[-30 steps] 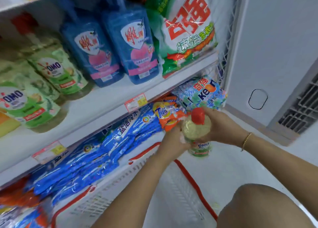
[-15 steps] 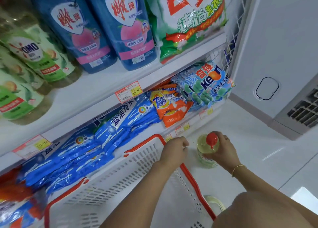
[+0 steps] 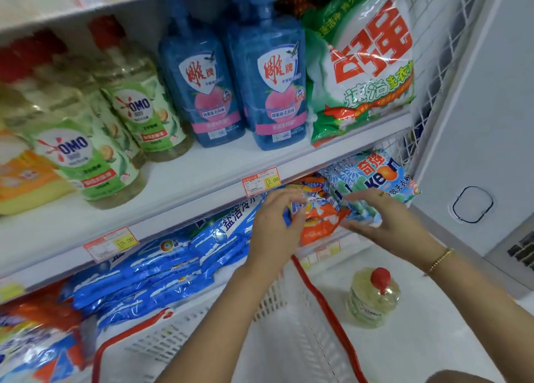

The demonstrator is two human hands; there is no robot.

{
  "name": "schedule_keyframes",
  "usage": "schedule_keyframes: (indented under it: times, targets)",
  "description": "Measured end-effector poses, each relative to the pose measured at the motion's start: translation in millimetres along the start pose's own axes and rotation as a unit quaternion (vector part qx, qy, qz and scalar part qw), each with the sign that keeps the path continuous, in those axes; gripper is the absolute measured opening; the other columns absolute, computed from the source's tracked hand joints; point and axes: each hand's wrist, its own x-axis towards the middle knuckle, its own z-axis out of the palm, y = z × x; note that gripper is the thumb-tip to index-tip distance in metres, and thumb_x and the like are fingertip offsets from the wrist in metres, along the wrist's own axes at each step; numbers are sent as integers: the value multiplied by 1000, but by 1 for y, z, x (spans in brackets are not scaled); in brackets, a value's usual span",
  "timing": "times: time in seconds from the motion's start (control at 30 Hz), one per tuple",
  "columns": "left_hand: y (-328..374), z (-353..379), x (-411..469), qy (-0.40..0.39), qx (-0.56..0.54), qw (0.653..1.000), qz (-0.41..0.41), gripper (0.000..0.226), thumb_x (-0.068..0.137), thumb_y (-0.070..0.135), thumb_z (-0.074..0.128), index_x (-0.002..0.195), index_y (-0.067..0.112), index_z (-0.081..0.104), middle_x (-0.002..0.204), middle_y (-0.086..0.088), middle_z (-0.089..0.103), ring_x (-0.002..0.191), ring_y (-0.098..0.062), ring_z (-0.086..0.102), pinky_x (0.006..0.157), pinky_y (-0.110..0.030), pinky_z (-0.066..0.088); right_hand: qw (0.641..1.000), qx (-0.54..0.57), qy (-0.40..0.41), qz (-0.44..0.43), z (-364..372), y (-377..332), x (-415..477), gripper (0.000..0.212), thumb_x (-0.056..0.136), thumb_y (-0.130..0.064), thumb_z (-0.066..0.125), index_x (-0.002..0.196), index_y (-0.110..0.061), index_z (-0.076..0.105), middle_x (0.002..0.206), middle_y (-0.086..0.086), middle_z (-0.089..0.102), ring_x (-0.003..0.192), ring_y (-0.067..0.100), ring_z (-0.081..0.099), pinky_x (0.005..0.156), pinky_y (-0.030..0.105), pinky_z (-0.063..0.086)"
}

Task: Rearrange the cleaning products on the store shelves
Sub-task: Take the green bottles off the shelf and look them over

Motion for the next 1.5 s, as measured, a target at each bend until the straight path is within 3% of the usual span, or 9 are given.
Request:
schedule_keyframes:
  times: [0.13,0.37,0.57,0.63,0.77,1.0,1.2,1.37,1.5]
  targets:
    - [2,-71,43,146,-38,988,-20,28,88,5,63,110,22,60,116,3,57,105,-6,55,96,-14,41,987,-18,116,-108,-12,-80,66,25,88,-26,65,108,-12,65,105,2,66,96,16,59,83,25,44]
    - [-58,-155,92,231,54,962,-133,51,84,9,68,132,5,49,127,-7,55,114,-18,51,92,-24,38,989,-135,-12,-60,54,-146,148,35,94,-35,52,114,-8,62,117,12,60,108,27,55,88,33,45]
    - [-85,-167,132,268,127,934,-199,55,77,15,71,124,-3,50,118,-24,57,111,-39,55,95,-40,43,965,-177,181,-65,101,-143,162,22,72,-17,51,58,-4,62,61,8,58,62,31,60,41,27,42]
    - [-79,-158,135,278,142,925,-217,68,78,16,70,134,-6,39,127,-27,48,116,-41,49,100,-42,40,960,-188,194,-77,100,-139,161,29,72,-21,42,52,-8,58,54,5,54,54,27,56,38,24,38]
    - [-70,-144,135,280,102,930,-215,71,81,18,70,137,-5,33,134,-25,37,117,-40,47,98,-40,39,954,-200,207,-86,103,-137,162,32,74,-23,35,57,-9,58,57,5,55,56,26,55,39,23,37]
    - [-92,-164,150,292,8,933,-211,69,72,24,83,125,-2,48,120,-17,61,109,-31,59,77,-21,35,953,-204,203,-94,103,-135,164,15,74,-14,56,61,-8,60,59,5,55,58,26,56,40,24,35]
    - [-102,-153,155,329,30,922,-199,106,46,68,77,124,1,50,114,-15,62,103,-30,60,80,-25,44,968,-181,160,-75,97,-141,162,9,74,-11,69,69,-6,64,67,8,59,66,28,59,46,27,42]
    - [-78,-152,144,324,0,924,-205,84,60,35,89,122,0,45,117,-17,62,105,-32,61,77,-24,40,981,-154,98,-62,86,-142,158,25,92,-26,50,107,-11,62,105,7,61,102,24,54,76,31,45]
    - [-57,-154,122,303,-69,928,-205,68,61,26,90,110,14,46,109,-3,63,94,-20,60,79,-25,42,998,-33,37,-29,73,-150,150,28,92,-26,56,116,-13,58,117,5,59,105,20,56,82,24,41]
